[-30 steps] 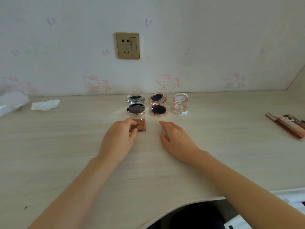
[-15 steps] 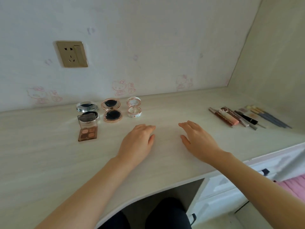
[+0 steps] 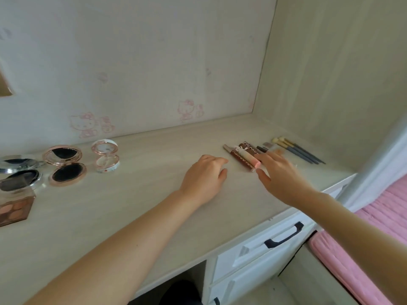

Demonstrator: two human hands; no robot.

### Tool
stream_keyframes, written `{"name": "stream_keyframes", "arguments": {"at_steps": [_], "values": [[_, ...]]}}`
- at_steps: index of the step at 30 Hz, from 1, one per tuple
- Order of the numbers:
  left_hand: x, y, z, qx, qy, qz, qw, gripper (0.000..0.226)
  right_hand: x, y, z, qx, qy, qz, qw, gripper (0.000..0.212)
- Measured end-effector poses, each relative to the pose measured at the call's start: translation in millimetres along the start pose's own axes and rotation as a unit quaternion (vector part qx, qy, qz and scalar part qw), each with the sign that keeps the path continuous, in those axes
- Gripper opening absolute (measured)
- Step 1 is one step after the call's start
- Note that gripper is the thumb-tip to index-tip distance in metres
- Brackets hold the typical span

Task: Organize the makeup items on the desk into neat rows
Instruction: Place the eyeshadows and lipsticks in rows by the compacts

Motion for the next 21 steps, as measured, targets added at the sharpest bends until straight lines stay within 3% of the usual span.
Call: {"name": "stream_keyframes", "arguments": {"at_steps": [12, 21], "values": [[-150.0, -37.1, -27.6, 0.032, 0.002, 0.039, 0.999, 0.024, -70.7, 5.9, -98.3, -0.004, -0.115, 0.037, 0.993, 0.035], [-212.8, -68.1, -27.1, 0.068, 0.06, 0.09, 0.992, 0.026, -107.1, -14.4, -118.0, 0.039, -0.145, 0.069, 0.986, 0.036]]}}
Point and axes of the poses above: each hand's wrist, its own x-axis away from the middle knuckle, its own y-axis out of the back of the hand, z = x × y, the point moved 5 cm from there along -x, towards the middle knuckle, and after that the axes turned 11 degrees about z, right-handed, at the moved point
